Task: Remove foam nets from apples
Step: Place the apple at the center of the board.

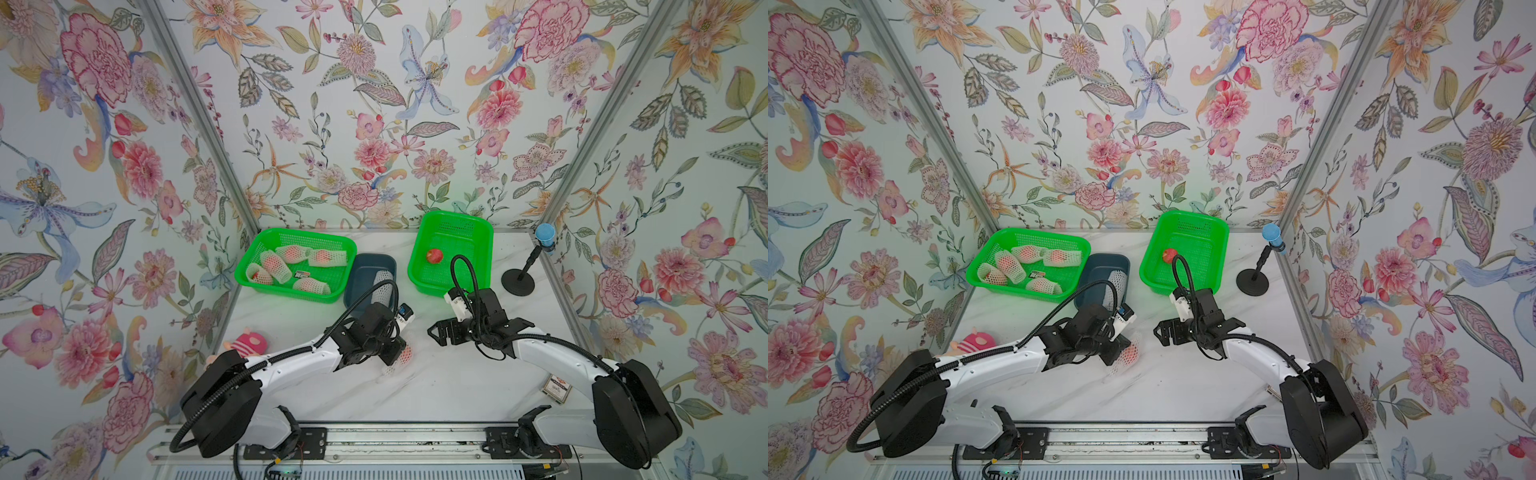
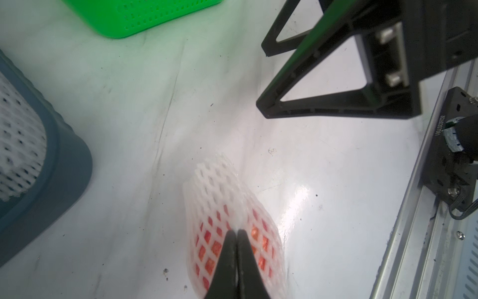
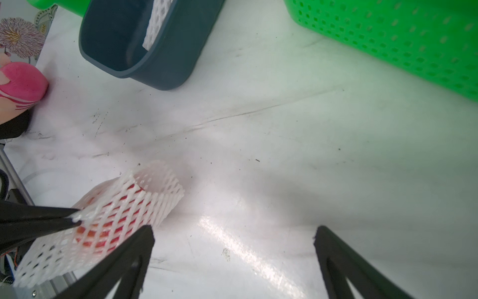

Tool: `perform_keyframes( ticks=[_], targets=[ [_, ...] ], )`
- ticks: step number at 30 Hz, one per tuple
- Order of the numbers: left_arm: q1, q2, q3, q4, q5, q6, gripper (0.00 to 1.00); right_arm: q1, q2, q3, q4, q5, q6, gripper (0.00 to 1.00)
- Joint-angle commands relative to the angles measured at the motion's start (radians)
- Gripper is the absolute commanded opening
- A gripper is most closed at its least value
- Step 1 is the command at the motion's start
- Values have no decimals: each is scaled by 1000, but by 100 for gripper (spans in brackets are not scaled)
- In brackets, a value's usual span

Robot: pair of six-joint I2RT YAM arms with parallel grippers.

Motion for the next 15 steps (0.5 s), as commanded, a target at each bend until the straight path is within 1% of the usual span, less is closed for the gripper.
perform_keyframes(
  ticks=[1,6,10,13,15],
  targets=[
    [-14,15,19,-6,-33,36,4,-2,3,-16,45,29,29,99],
    [-14,3,-1,-11,-31,38,26,-2,25,-17,72,16,21,99],
    [-14,-12,-9,-39,-43,38,40,15,41,-18,99,15,1,99],
    [-13,-32,-11,-70,-89,28,64,37,41,-23,119,32,-12,99],
    [-14,-48,-11,-92,-102,17,78,39,50,-23,129,31,-9,99]
  ],
)
